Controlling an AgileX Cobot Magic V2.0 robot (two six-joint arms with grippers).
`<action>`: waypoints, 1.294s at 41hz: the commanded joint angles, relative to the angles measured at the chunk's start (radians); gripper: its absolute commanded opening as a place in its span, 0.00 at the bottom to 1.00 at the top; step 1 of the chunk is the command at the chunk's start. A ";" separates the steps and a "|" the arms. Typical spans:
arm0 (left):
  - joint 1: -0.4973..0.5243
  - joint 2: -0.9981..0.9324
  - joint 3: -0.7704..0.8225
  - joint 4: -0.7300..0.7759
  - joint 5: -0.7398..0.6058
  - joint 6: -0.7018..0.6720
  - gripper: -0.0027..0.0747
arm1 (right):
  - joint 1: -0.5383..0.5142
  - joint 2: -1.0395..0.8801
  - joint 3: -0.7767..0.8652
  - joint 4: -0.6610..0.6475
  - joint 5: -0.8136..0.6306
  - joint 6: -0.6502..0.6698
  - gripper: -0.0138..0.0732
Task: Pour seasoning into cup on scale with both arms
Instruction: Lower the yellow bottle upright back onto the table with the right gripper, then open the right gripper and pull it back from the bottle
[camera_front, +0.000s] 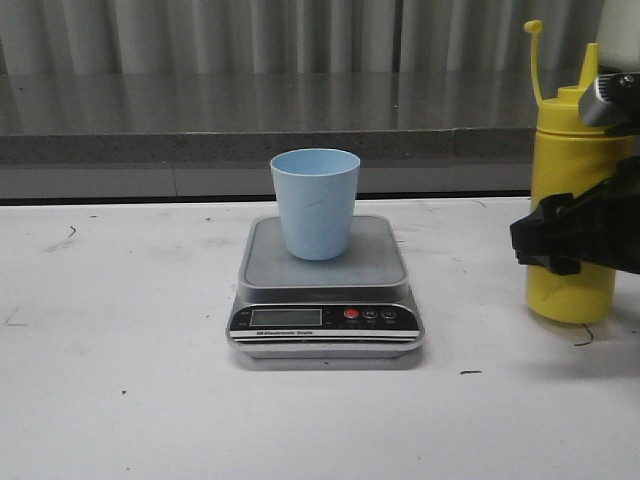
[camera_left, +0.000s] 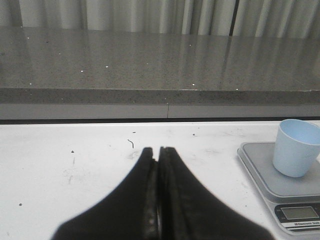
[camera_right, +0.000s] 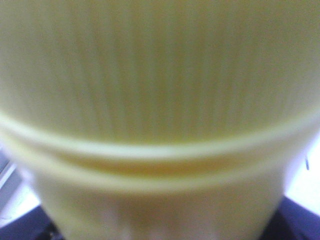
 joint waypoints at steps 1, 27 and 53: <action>0.000 0.009 -0.025 -0.010 -0.080 -0.006 0.01 | -0.006 -0.023 0.006 0.024 -0.190 0.003 0.54; 0.000 0.009 -0.025 -0.010 -0.080 -0.006 0.01 | -0.006 0.029 0.009 0.024 -0.236 0.004 0.89; 0.000 0.009 -0.025 -0.010 -0.080 -0.006 0.01 | -0.006 0.022 0.237 0.072 -0.454 0.004 0.92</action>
